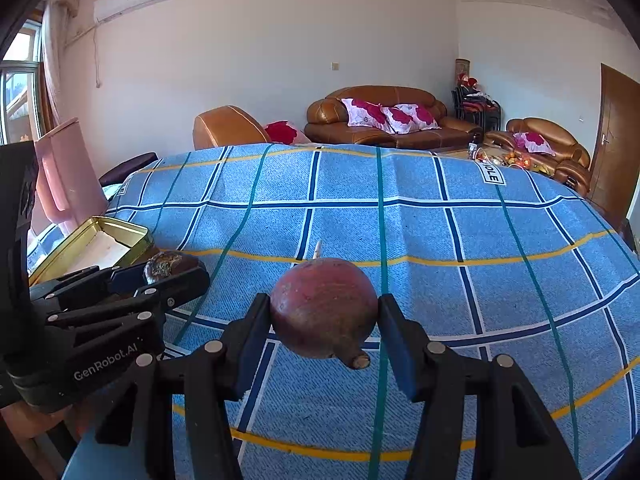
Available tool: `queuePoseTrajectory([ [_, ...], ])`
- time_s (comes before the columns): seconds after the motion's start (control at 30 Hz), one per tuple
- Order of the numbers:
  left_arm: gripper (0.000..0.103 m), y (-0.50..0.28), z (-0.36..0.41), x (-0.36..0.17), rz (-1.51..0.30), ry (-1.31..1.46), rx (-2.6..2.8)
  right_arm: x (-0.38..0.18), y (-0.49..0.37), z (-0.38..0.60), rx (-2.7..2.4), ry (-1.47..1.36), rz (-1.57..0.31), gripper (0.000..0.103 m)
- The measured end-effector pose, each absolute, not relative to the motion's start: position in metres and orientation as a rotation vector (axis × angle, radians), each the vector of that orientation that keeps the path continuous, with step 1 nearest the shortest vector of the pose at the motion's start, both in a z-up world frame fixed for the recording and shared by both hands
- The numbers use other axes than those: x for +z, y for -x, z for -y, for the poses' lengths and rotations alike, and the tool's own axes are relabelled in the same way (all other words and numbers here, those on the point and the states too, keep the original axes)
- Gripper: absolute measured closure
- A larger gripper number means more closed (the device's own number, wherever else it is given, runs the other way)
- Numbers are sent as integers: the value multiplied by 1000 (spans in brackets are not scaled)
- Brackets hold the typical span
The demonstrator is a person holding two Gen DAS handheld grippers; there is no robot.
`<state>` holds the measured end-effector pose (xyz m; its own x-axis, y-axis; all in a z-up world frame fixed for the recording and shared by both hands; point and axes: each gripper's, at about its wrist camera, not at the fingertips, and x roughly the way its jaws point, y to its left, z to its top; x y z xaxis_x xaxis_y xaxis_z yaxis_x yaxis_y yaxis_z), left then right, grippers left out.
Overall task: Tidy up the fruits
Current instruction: 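Close the right gripper on the passion fruit while the left closes on the mangosteen, then lift both held fruits and carry them toward the gold tray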
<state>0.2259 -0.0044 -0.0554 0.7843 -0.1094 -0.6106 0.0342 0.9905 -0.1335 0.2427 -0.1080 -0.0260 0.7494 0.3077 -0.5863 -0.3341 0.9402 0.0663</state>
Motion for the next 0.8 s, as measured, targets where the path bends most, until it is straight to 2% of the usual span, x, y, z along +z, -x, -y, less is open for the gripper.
queuePoseTrajectory([
  [0.8,58,-191,16,-39,-498,21,-36,-13,-214,105,362,88,-479,47],
])
